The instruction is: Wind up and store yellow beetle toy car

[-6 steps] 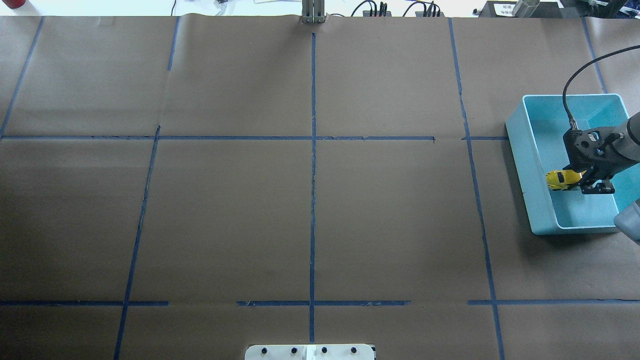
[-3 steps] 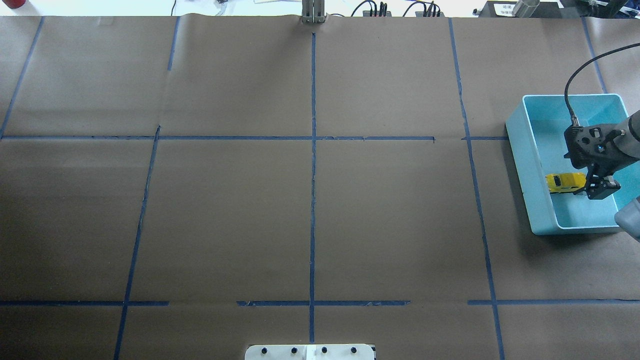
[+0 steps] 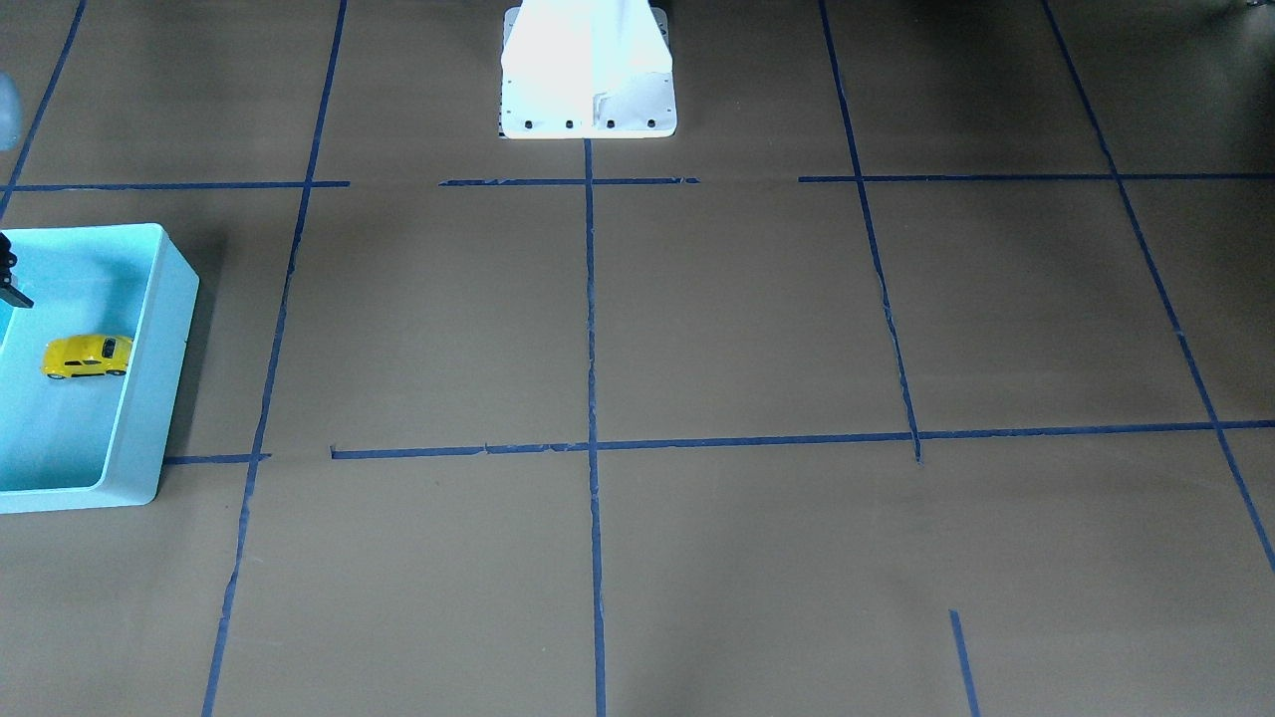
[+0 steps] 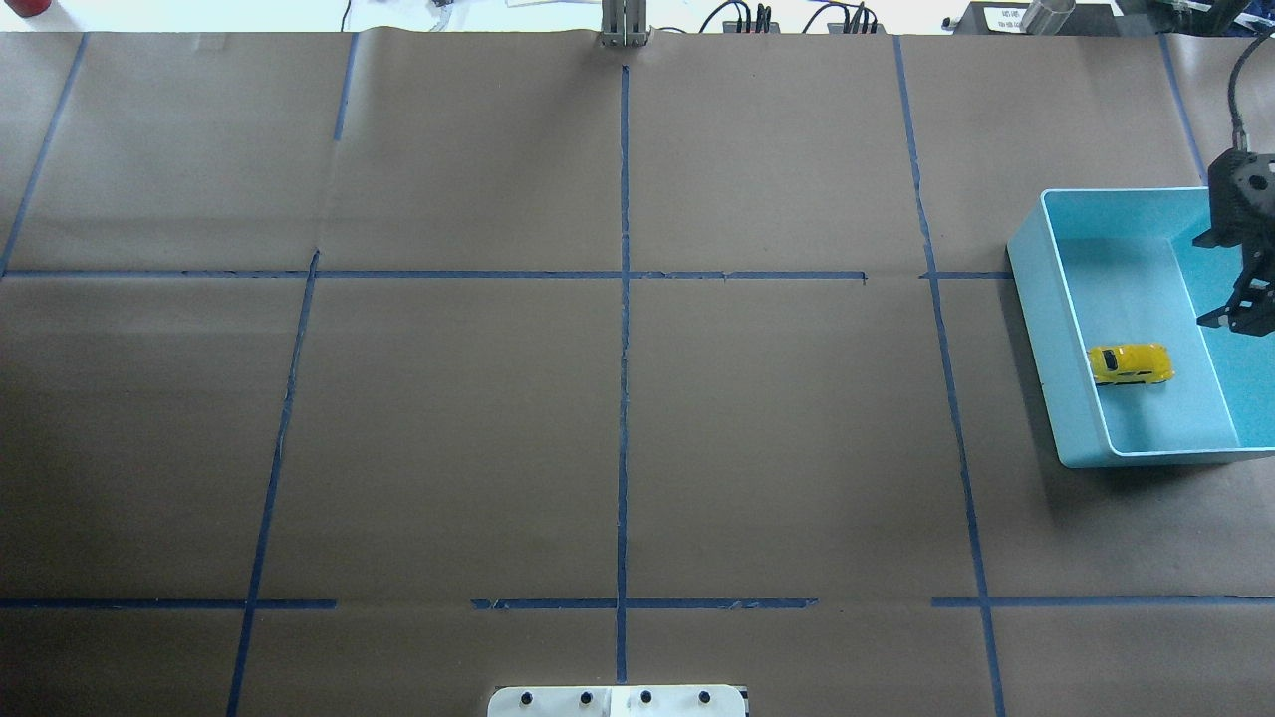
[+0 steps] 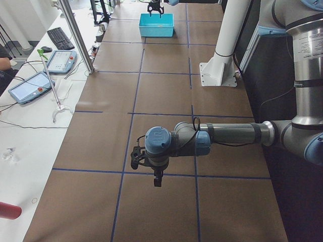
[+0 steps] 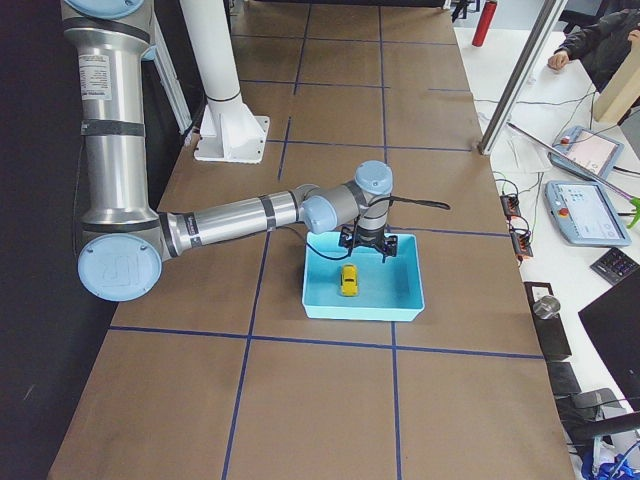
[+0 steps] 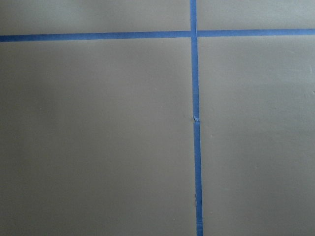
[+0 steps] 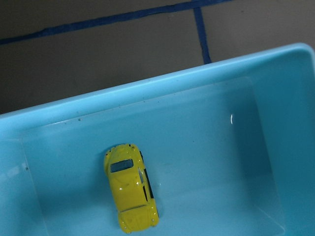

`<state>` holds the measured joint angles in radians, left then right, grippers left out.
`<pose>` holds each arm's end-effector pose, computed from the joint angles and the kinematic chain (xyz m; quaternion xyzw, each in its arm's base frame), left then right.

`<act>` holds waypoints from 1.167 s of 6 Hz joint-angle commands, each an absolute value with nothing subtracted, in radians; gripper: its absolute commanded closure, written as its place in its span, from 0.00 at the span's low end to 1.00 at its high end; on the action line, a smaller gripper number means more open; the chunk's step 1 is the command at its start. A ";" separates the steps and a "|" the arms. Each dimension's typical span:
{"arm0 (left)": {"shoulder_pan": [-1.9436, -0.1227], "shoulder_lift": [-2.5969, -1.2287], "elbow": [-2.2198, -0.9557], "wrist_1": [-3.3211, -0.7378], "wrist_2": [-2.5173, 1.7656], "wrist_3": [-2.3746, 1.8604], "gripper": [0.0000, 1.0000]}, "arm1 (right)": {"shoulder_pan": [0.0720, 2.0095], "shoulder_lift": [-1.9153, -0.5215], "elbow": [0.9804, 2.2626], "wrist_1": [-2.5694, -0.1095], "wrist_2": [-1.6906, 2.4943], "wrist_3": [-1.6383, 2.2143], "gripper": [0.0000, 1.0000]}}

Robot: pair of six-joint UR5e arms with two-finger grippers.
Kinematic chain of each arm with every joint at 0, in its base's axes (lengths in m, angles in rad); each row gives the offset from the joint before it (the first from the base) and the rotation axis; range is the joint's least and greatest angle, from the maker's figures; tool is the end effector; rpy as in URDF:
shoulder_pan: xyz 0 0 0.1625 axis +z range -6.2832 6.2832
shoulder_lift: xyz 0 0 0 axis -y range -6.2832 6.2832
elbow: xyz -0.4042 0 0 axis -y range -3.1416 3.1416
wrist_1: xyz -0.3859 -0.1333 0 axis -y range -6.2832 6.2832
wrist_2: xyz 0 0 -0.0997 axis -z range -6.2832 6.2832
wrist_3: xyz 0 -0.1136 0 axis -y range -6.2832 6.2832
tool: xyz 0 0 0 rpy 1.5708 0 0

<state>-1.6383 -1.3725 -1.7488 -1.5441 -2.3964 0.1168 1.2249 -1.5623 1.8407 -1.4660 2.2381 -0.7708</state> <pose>-0.0768 -0.3979 0.6482 0.0155 0.4013 0.0131 0.9157 -0.1104 -0.4920 0.5061 0.2437 -0.2763 -0.5443 0.7537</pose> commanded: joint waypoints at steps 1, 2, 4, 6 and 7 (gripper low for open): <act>-1.637 -1.371 -1.753 -1.545 -2.398 0.118 0.00 | 1.340 -1.575 1.988 -1.670 2.237 -0.526 0.00; -1.638 -1.371 -1.746 -1.545 -2.396 0.118 0.00 | 1.386 -1.598 1.985 -1.672 2.220 -0.358 0.00; -1.638 -1.364 -1.749 -1.542 -2.392 0.115 0.00 | 1.469 -1.705 1.977 -1.666 2.201 -0.104 0.00; -1.638 -1.361 -1.763 -1.542 -2.384 0.115 0.00 | 1.538 -1.710 1.880 -1.664 2.227 0.002 0.00; -1.637 -1.361 -1.764 -1.542 -2.384 0.115 0.00 | 1.542 -1.718 1.837 -1.645 2.249 -0.052 0.00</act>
